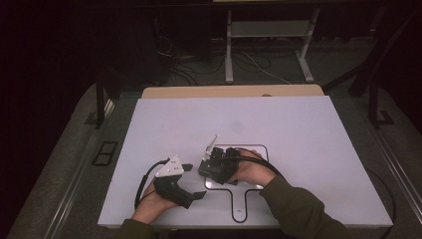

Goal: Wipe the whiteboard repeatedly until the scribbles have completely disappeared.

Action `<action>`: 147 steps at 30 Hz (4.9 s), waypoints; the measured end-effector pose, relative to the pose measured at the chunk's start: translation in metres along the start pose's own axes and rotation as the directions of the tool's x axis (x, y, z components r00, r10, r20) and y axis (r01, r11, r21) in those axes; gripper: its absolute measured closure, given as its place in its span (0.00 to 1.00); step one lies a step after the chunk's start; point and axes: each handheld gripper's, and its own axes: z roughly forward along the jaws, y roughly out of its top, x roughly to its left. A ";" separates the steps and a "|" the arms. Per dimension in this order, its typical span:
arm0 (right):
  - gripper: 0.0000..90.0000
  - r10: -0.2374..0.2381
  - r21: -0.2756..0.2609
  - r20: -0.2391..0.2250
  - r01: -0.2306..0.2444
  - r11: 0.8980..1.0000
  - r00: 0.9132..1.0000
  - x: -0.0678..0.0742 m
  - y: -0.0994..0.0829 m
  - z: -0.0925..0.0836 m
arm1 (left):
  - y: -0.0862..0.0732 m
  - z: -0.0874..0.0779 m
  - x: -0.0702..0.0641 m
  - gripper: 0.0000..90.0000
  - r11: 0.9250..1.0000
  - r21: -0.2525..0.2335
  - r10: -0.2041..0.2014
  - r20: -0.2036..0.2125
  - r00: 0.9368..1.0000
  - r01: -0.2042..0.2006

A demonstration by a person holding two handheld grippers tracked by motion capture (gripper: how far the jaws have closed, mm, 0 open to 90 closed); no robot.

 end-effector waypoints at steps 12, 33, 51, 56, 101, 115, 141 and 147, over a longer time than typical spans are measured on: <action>0.43 -0.013 0.001 0.005 0.013 1.000 1.000 0.004 0.001 0.000 | 0.000 0.000 0.000 0.00 1.000 -0.002 0.003 -0.001 1.000 -0.003; 0.43 0.027 -0.019 -0.017 -0.027 0.999 1.000 -0.003 0.002 0.003 | 0.000 0.000 0.000 0.00 1.000 -0.001 0.000 -0.001 1.000 0.000; 0.42 0.205 -0.025 0.023 -0.205 0.979 0.978 -0.064 0.004 0.009 | 0.000 0.000 0.001 0.00 1.000 -0.004 0.001 0.000 1.000 -0.001; 0.42 0.189 -0.034 0.009 -0.189 0.981 0.982 -0.061 0.005 0.008 | 0.000 0.000 0.001 0.00 1.000 -0.004 0.002 0.000 1.000 -0.002; 0.43 0.169 -0.028 0.063 -0.167 0.986 0.984 -0.056 0.015 0.006 | 0.000 -0.001 0.002 0.00 1.000 -0.002 0.003 -0.004 1.000 -0.003; 0.43 0.148 0.008 0.086 -0.150 0.989 0.985 -0.053 0.020 0.006 | 0.000 0.000 0.000 0.00 1.000 -0.005 -0.001 -0.005 1.000 0.001; 0.43 -0.028 -0.005 -0.015 0.028 1.000 0.999 0.019 -0.004 -0.009 | 0.000 -0.001 0.001 0.00 1.000 -0.011 -0.005 -0.011 1.000 0.005; 0.43 0.009 -0.009 0.004 -0.009 1.000 1.000 0.004 0.000 -0.006 | 0.000 -0.002 0.000 0.00 1.000 -0.009 -0.002 -0.011 1.000 0.002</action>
